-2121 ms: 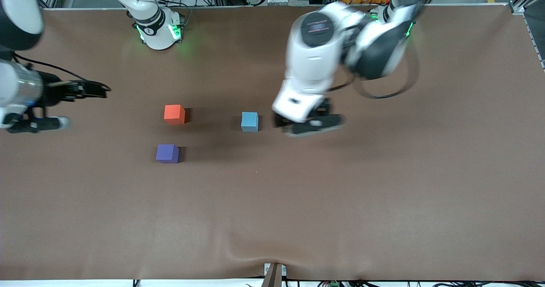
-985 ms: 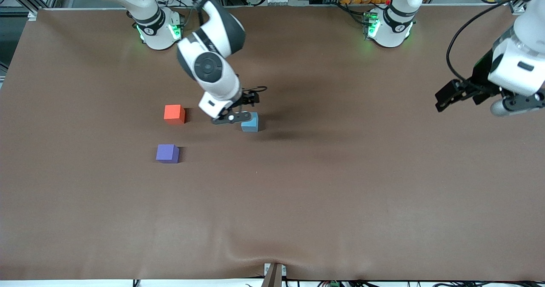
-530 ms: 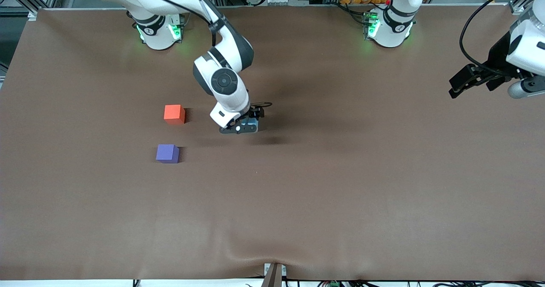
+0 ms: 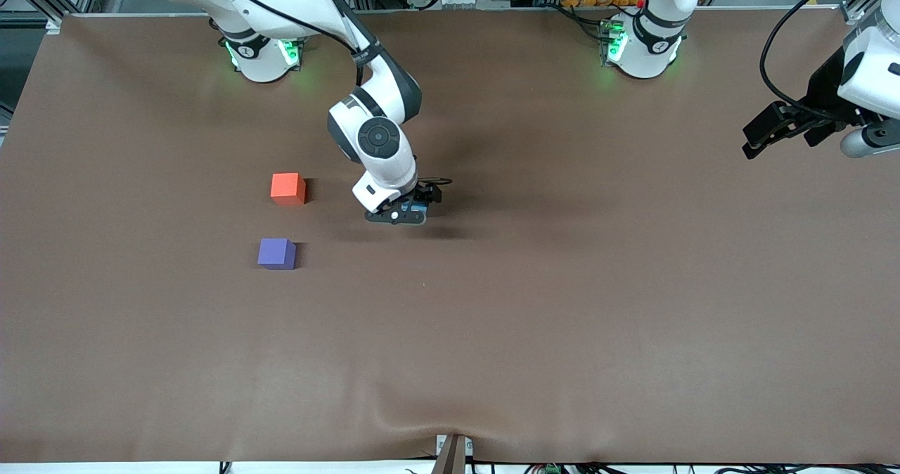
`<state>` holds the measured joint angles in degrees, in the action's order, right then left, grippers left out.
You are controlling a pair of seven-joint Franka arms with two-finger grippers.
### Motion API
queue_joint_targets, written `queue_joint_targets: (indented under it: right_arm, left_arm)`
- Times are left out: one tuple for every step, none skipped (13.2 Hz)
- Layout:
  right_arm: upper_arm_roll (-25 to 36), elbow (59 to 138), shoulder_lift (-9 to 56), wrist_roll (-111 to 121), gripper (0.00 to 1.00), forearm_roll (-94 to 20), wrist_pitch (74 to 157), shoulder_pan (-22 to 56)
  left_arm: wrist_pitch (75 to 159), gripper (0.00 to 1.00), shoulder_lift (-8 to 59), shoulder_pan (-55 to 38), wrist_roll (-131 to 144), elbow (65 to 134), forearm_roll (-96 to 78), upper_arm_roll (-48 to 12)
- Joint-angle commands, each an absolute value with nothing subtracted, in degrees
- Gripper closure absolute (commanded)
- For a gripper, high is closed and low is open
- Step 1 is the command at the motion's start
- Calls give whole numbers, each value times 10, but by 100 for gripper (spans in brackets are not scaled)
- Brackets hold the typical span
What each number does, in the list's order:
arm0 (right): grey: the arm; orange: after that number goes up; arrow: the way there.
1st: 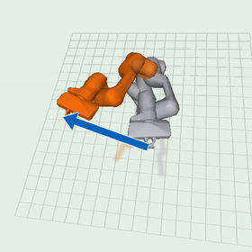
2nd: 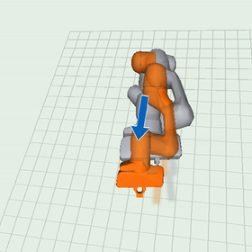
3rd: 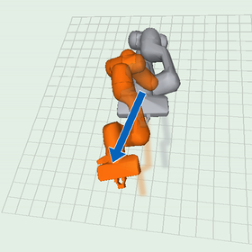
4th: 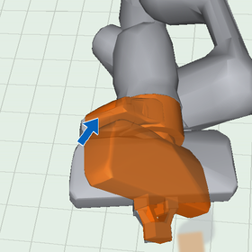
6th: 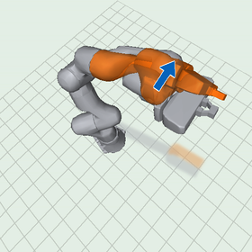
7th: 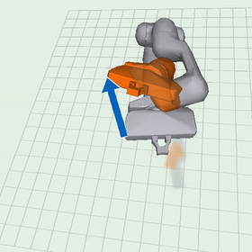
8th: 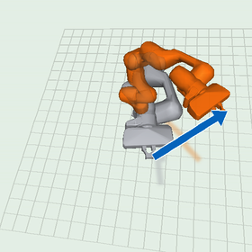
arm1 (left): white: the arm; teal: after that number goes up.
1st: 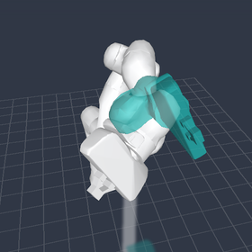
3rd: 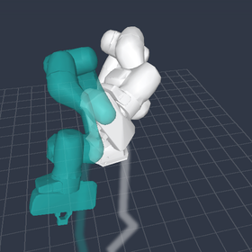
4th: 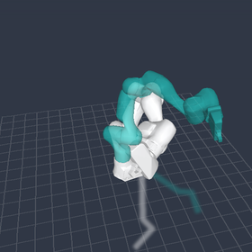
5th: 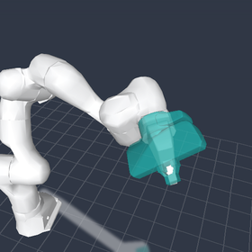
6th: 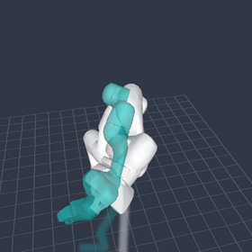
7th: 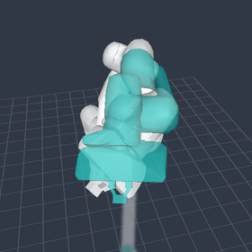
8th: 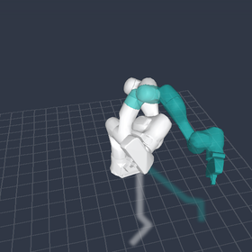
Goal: Place blue block between orange and purple blocks
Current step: 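Close the right gripper on the light blue block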
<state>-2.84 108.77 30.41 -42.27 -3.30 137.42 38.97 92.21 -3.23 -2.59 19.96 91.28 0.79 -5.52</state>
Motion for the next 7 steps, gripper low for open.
queue_joint_targets:
  right_arm:
    - [-25, 1094, 305, -440, 0, -22, 1375, 393]
    - [-25, 1090, 302, -441, 0, -23, 1361, 394]
    - [-25, 1085, 300, -441, 0, -25, 1353, 394]
    - [-25, 1079, 295, -439, 0, -25, 1347, 393]
    - [-26, 1074, 288, -438, 0, -25, 1329, 388]
    - [-25, 1068, 291, -440, 0, -28, 1319, 389]
    - [-25, 1068, 293, -441, 0, -30, 1322, 394]
  left_arm:
    - [918, 0, -41, -22, 189, 917, 11, -65]
    - [918, 0, -40, -22, 189, 917, 11, -65]
    - [918, 0, -40, -21, 188, 917, 11, -65]
    - [918, 0, -40, -22, 188, 917, 11, -65]
    - [918, 0, -40, -24, 189, 917, 11, -65]
    - [918, 0, -40, -25, 189, 916, 11, -65]
    - [919, 0, -38, -25, 189, 916, 11, -65]
